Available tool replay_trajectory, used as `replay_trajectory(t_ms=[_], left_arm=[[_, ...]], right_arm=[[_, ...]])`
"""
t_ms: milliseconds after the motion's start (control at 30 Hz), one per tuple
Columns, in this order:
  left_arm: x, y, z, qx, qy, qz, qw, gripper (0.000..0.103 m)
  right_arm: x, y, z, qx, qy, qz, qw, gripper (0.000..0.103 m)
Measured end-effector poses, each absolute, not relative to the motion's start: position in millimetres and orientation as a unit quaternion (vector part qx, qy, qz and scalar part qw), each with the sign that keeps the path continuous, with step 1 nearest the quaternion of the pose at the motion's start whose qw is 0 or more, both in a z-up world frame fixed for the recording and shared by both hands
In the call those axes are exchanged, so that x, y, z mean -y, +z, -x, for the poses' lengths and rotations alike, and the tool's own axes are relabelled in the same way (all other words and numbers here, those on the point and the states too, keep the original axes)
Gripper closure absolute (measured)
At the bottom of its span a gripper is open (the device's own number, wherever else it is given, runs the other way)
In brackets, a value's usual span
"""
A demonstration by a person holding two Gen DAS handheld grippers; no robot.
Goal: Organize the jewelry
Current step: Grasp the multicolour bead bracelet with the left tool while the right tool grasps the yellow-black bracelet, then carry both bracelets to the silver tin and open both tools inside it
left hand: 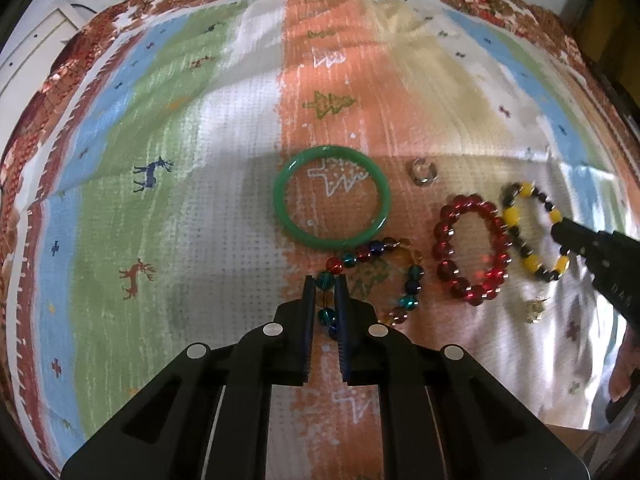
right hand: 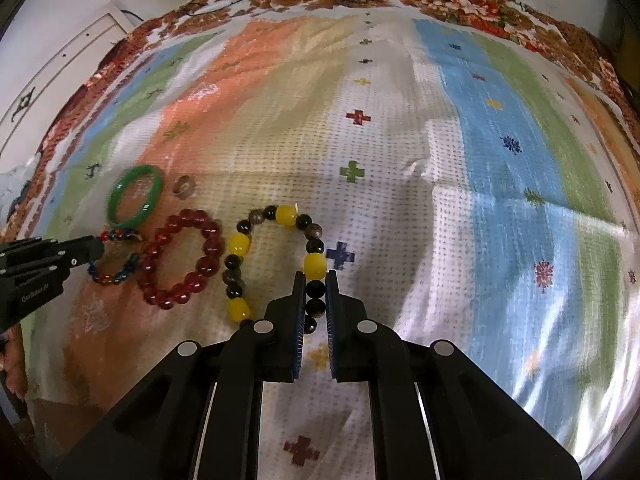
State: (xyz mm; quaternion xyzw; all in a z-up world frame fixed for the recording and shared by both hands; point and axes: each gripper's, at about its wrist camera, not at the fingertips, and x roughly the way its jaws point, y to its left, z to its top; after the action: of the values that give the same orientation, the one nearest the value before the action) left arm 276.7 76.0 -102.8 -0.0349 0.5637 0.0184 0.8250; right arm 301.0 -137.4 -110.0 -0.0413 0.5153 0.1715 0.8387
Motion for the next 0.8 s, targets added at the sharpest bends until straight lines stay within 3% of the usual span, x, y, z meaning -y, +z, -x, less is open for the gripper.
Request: replay_trajectory(t_ms=[800], left_arm=[[-67.5, -59.0, -249.1, -0.519, -0.015, 0.069, 0.852, 0.094]], right_arm=[[132.8, -55.7, -264.3, -0.446, 0.216, 0.043, 0.868, 0.093]])
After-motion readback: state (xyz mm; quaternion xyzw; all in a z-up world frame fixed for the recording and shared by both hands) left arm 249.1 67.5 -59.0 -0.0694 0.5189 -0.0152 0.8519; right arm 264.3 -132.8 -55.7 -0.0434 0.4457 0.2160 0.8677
